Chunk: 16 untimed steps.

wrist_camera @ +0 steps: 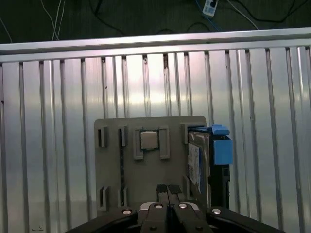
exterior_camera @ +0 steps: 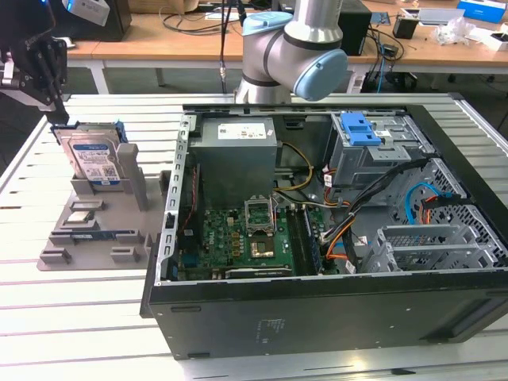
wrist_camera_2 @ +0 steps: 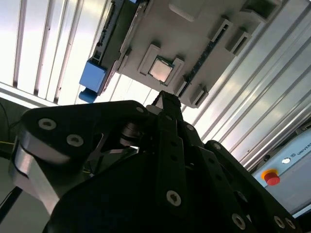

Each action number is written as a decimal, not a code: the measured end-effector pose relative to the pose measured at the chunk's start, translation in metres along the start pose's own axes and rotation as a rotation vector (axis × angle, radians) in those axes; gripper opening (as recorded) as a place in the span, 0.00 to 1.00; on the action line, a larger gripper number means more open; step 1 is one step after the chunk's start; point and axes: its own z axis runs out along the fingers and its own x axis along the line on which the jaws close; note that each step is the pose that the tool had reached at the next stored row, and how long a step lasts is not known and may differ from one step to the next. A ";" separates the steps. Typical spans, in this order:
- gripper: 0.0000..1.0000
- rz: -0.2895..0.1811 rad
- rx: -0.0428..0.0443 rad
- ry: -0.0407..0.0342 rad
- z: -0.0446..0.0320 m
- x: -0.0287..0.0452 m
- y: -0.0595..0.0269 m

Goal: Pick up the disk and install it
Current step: 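Pick up the disk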

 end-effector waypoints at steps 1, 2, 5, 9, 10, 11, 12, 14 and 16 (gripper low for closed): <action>0.11 0.000 0.0000 0.0000 0.0000 0.0000 0.0000; 0.11 0.000 0.0000 0.0000 0.0000 0.0000 0.0000; 0.23 0.000 0.0000 0.0000 0.0000 0.0000 0.0000; 0.36 -0.001 0.0000 -0.0006 0.0000 0.0000 0.0000; 0.36 -0.001 -0.0005 -0.0077 0.0000 0.0001 0.0000; 0.36 -0.002 -0.0009 -0.0157 0.0000 0.0000 0.0000; 0.36 -0.002 -0.0012 -0.0206 0.0000 0.0000 0.0000; 0.36 -0.002 -0.0012 -0.0218 0.0000 -0.0001 0.0000; 0.36 -0.002 -0.0013 -0.0221 0.0000 0.0000 0.0000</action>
